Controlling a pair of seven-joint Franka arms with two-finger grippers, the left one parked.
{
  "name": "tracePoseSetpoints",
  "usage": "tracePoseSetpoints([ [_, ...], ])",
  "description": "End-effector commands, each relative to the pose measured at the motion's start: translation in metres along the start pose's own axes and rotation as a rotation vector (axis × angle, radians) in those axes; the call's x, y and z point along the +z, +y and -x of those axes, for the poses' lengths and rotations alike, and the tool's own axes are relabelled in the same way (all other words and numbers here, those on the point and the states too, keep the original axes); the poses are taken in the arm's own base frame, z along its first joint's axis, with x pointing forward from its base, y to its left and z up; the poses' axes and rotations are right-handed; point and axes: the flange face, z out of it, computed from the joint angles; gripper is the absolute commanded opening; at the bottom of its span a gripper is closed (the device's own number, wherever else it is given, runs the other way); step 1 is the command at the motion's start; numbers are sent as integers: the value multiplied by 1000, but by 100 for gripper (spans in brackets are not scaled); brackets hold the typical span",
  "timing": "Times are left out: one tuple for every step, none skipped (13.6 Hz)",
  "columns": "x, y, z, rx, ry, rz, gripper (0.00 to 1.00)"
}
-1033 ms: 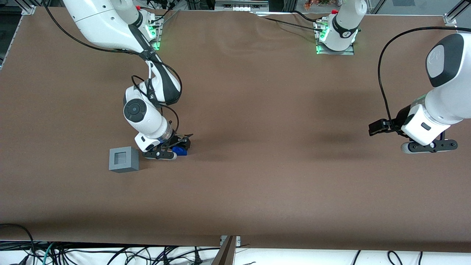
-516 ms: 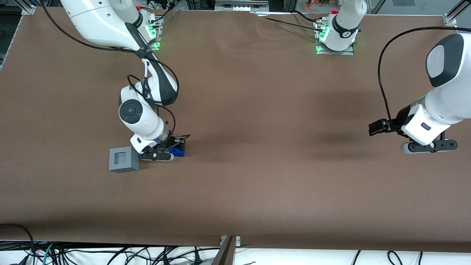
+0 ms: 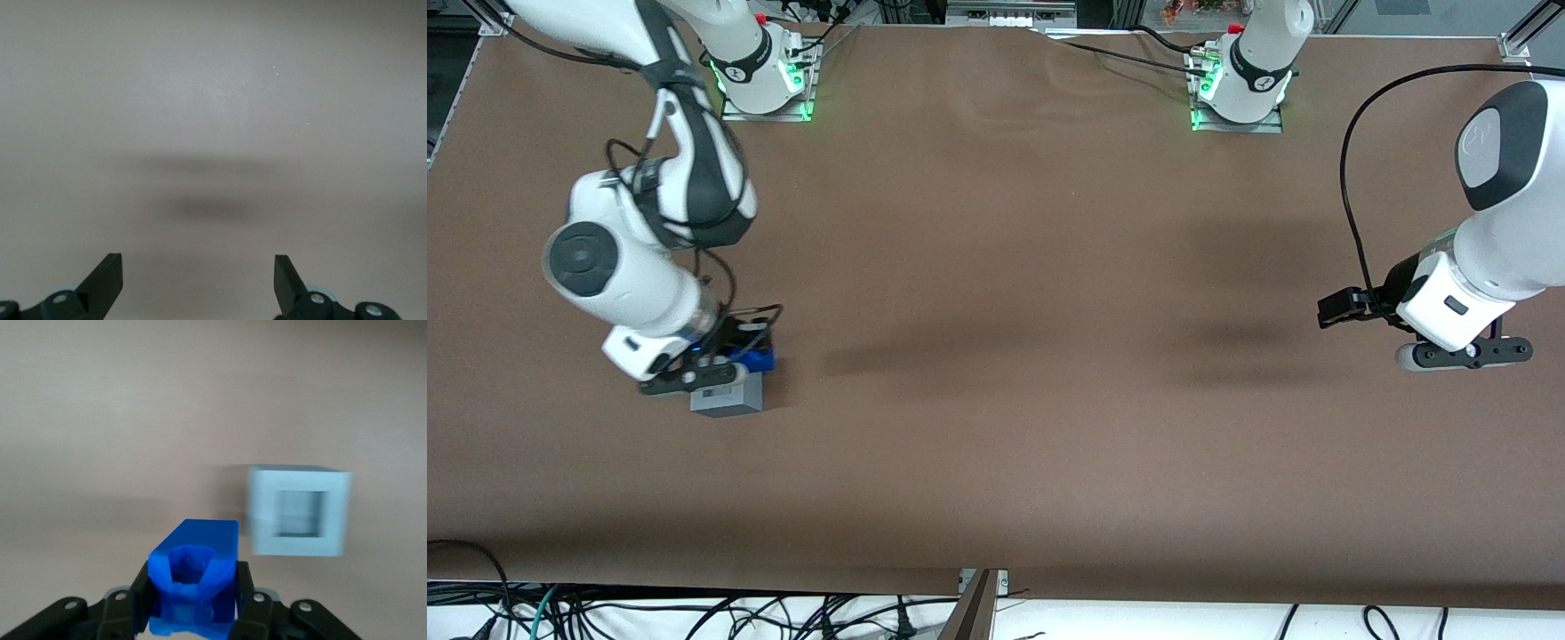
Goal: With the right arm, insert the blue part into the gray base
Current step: 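Lift the blue block and carry it over the gray base, then lower the blue block into the gray base's hole and open the gripper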
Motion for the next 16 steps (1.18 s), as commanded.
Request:
tracePoseSetpoints([
  [7,46,1,-22,-9,-37,30],
  [10,54,1,-19,-13,-38,30],
  [12,58,2,-13,-17,-40,30],
  [19,64,2,-7,-25,-39,30],
  [21,67,2,-5,-25,-38,30],
  [27,71,2,-2,-29,-39,30],
  [30,72,1,2,-21,-40,30],
  [34,73,0,2,-23,-45,30],
  [37,72,0,0,-23,-56,30],
  [41,74,-1,5,-18,-67,30],
  [44,74,-3,-2,-8,-68,30],
  [48,75,-4,-2,-1,-64,30],
  [51,75,-6,-2,1,-62,30],
  [52,77,-6,1,3,-63,30],
  [56,78,-6,2,-2,-63,30],
  [56,78,-6,2,1,-62,30],
])
